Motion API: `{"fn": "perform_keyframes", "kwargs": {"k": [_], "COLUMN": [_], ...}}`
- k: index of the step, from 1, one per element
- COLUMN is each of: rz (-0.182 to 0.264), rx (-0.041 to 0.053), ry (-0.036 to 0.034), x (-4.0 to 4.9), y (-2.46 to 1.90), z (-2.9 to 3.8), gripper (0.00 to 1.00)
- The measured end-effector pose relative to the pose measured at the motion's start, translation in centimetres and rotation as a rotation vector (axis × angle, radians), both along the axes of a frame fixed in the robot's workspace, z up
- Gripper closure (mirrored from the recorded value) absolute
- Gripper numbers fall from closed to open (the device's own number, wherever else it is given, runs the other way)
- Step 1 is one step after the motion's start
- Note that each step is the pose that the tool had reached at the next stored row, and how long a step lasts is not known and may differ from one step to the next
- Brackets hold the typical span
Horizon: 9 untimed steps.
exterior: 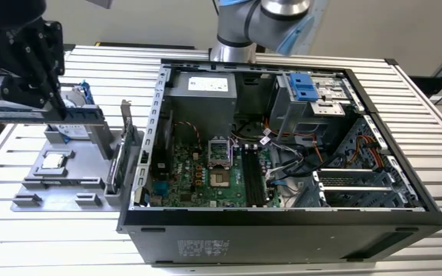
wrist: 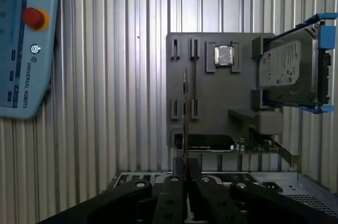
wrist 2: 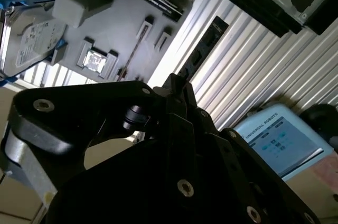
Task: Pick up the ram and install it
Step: 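Pick up the ram and move it above insertion slot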
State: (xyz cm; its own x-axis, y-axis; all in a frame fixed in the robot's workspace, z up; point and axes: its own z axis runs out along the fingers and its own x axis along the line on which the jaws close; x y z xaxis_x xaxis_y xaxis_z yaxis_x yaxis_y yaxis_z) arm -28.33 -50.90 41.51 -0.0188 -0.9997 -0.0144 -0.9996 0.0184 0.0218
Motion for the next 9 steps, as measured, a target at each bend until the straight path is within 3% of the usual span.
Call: {"fn": "perform_keyframes", "kwargs": {"k": [9], "rz": [0.0], "rx": [0.0001], "ry": [-0.0001], "x": [4.1], "y": [0.0], "z": [-0.13], "gripper": [1.0]}}
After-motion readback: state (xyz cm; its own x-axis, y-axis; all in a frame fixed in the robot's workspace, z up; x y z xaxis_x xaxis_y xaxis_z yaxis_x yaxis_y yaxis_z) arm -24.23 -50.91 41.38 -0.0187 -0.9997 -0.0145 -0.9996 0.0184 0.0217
